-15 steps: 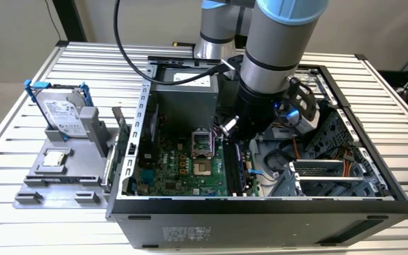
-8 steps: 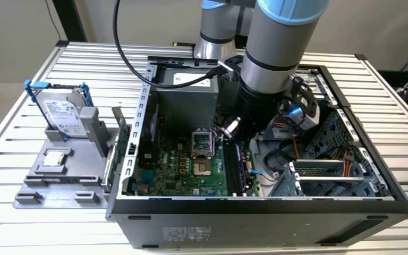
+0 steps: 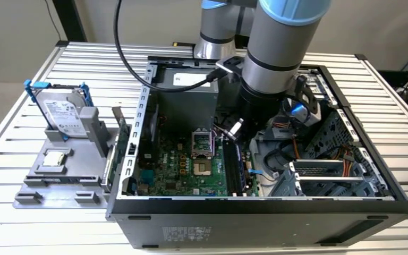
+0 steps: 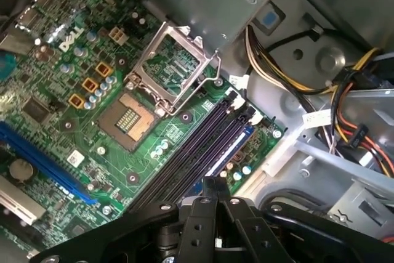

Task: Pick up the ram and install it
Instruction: 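Press down the ram until it locks into place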

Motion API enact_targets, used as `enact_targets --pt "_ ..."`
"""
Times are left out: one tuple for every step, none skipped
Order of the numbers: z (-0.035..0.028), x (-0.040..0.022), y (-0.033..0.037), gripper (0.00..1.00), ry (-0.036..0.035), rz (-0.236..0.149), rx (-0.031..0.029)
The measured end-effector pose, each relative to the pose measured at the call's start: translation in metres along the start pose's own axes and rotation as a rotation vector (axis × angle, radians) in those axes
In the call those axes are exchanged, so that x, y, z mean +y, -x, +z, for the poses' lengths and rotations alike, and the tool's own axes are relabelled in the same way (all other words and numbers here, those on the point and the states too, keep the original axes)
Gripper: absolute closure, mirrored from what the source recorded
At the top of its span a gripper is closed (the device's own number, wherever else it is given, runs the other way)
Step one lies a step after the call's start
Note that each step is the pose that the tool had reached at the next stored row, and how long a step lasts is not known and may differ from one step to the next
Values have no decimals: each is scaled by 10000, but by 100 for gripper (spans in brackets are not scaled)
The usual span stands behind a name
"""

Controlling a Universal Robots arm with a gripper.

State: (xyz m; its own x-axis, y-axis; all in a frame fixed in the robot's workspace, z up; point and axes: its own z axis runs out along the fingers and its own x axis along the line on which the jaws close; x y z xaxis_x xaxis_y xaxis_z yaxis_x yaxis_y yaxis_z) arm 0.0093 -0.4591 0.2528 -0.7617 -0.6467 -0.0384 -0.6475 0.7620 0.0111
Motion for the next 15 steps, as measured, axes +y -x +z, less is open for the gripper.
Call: enact_targets --pt "0 -3 3 100 4 -114 1" --pt "0 -4 5 100 9 -234 3" --pt "0 -6 7 100 13 -357 4" --pt "0 -7 9 100 18 -492 6" --pt "0 -8 9 100 24 -638 8" --pt "0 -9 10 100 30 -787 9" --pt "0 -9 11 100 36 -943 11" --pt "0 -10 11 100 42 -1099 12" --pt "0 -10 11 100 47 -1265 13" --pt "0 -9 11 100 53 -1431 14" --pt "0 -10 11 100 56 -1613 14" --pt "0 -10 11 100 60 -1789 12" --pt "0 -10 11 100 61 -1951 7" --pt "0 -10 12 100 57 -2113 0" --pt "0 -10 12 100 49 -2284 -12"
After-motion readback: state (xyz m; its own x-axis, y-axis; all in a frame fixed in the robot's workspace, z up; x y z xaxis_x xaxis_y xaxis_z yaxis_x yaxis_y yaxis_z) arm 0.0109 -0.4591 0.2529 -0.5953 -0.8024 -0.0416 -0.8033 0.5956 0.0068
